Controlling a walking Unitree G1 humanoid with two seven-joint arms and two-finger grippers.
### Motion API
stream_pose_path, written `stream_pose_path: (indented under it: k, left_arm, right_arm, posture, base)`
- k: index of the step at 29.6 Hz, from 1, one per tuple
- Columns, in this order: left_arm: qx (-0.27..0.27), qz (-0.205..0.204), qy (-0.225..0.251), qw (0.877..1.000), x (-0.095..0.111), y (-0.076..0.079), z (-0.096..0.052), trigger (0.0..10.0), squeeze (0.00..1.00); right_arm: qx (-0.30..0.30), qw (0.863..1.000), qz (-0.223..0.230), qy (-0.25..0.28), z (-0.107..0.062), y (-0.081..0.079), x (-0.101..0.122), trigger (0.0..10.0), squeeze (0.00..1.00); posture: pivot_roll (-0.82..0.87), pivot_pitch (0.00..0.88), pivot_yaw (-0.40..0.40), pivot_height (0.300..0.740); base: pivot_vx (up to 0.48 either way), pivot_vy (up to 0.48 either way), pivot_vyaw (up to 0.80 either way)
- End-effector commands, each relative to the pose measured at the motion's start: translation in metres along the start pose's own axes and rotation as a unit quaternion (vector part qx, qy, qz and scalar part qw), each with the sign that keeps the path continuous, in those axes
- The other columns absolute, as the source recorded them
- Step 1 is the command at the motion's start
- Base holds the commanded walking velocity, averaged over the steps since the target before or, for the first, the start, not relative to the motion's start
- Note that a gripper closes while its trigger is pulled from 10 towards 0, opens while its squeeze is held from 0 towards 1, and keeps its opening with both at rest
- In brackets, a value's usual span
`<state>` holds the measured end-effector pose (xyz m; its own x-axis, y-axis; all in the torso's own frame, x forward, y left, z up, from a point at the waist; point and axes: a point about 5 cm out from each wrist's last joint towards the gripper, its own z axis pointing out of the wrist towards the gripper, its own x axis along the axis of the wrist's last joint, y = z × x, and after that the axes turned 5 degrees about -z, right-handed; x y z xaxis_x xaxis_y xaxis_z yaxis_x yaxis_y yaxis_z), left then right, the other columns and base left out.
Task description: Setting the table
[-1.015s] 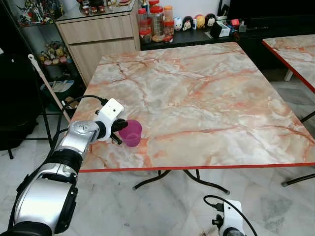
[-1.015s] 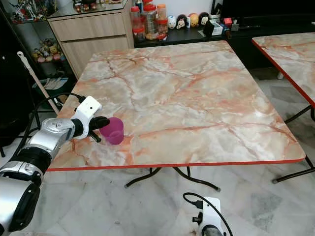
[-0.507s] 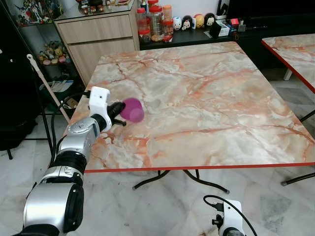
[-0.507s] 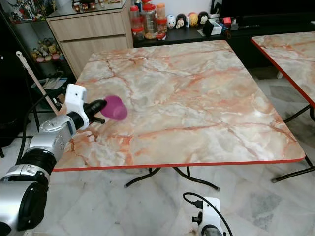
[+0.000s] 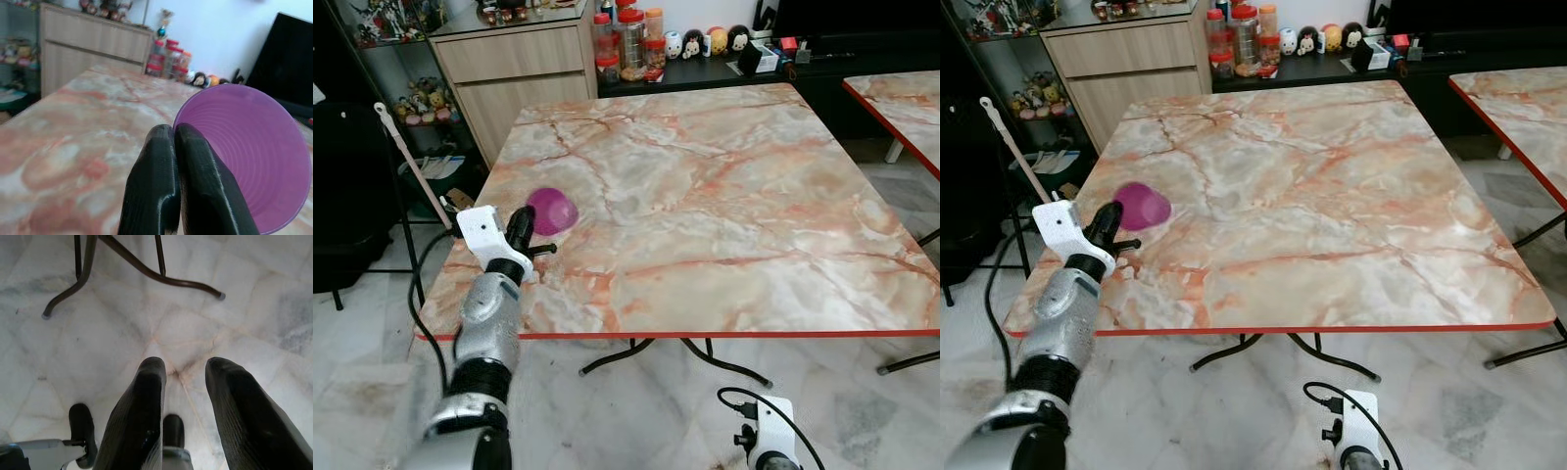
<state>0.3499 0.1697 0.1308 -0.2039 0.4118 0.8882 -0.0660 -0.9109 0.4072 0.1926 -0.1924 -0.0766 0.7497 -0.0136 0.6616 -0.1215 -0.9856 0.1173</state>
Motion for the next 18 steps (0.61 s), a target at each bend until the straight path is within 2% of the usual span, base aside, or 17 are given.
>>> stream_pose_path:
  k: [1, 8, 13, 18]
  left_arm:
    - [0.012, 0.011, 0.034, 0.999, 0.012, -0.002, 0.002, 10.0, 0.00]
    - [0.033, 0.022, 0.044, 0.998, 0.014, -0.007, 0.000, 10.0, 0.00]
    - [0.048, 0.030, 0.046, 0.997, 0.014, -0.015, -0.004, 10.0, 0.00]
    - [0.052, 0.031, 0.047, 0.997, 0.015, -0.016, -0.005, 10.0, 0.00]
  right_arm:
    - [0.003, 1.000, 0.001, 0.005, 0.000, 0.000, 0.002, 10.0, 0.00]
    - [0.006, 1.000, -0.007, 0.004, 0.000, 0.000, 0.001, 10.0, 0.00]
    - [0.009, 1.000, -0.010, 0.004, 0.000, 0.000, 0.001, 10.0, 0.00]
    - [0.009, 1.000, -0.015, 0.003, 0.000, 0.001, 0.000, 10.0, 0.00]
  posture:
    - [0.00, 0.000, 0.082, 0.740]
    - [0.01, 0.000, 0.077, 0.740]
    - [0.01, 0.000, 0.076, 0.740]
    - [0.01, 0.000, 0.071, 0.740]
  base:
    - [0.000, 0.000, 0.00]
    - [0.000, 0.000, 0.00]
    - [0.000, -0.402, 0.00]
    - [0.000, -0.480, 0.00]
